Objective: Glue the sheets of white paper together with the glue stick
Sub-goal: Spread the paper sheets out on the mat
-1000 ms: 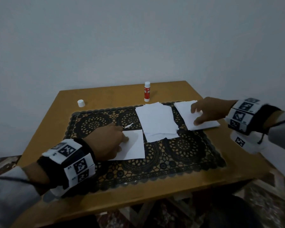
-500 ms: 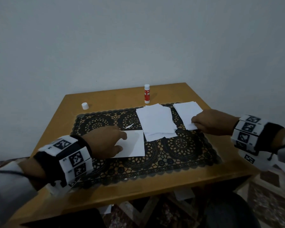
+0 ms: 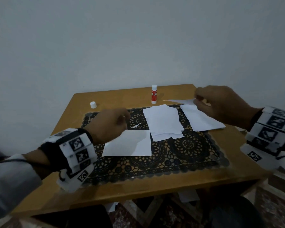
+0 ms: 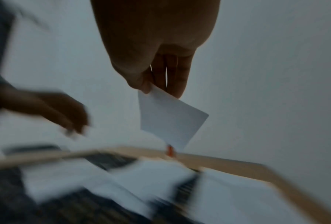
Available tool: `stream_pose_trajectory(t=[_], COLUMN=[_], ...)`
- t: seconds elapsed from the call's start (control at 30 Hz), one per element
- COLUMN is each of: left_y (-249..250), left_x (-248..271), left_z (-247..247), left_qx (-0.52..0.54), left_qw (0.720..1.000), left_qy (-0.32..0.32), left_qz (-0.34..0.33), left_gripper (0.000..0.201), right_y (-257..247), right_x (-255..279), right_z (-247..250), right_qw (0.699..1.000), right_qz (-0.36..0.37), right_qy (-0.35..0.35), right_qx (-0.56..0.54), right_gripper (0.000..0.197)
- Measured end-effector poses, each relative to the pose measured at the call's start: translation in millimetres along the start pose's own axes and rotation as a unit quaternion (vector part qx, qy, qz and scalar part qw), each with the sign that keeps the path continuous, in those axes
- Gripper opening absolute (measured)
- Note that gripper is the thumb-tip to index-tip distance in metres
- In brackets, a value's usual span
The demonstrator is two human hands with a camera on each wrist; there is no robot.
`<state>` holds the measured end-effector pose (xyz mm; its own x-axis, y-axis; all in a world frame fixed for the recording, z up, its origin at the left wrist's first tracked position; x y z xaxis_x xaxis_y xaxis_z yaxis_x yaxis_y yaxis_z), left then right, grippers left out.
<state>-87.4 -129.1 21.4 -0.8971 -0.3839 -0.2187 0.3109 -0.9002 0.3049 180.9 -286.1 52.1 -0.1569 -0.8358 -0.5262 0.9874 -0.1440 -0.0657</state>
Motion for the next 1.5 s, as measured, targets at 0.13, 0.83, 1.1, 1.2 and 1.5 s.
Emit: stream_pose_trajectory(t=[0.13,0.83,1.1,1.2,1.5], left_y=[-3,-78,-85,-87,-88], left_x=[-12,26,21,20,17], left_z=[8,-12,-22,-23,-27], left_qx=[0.333,0.235,0.174,0.158,0.110], left_qw=[0.929,0.935,0.943,0.948,0.960], left_qy=[0.106,-0.053,-0.117,-0.130,-0.142], left_qz=[0.119,0.260,0.257,0.246,0.215], left_gripper=[0.052,0.029,0.033,0.031,0.042], right_y=[-67,-107,-109,-110,-110], right_x=[-4,7,7,6,9], right_z=[21,-102,-106,-109,-113], right_qw=[0.950,0.707,0.766,0.800,0.833], right_qz=[-0.063,-0.400,-0.362,-0.346,-0.318], right_qy=[-0.059,-0.414,-0.409,-0.384,-0.362], right_qx=[-0.300,-0.412,-0.337,-0.304,-0.272], right_gripper=[0.019,0.013,0.021,0.023,0.026])
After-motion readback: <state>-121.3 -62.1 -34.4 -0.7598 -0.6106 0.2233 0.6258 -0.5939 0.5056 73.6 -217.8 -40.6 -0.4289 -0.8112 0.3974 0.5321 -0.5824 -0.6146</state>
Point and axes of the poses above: each hand's wrist, its own x-axis away from the middle knuckle, its own z-axis out of the back of the hand, y = z × x, the point moved 3 cm from there along -x, towards the middle knuckle, and after that the axes turned 13 degrees about -z, right-handed, at the moved point
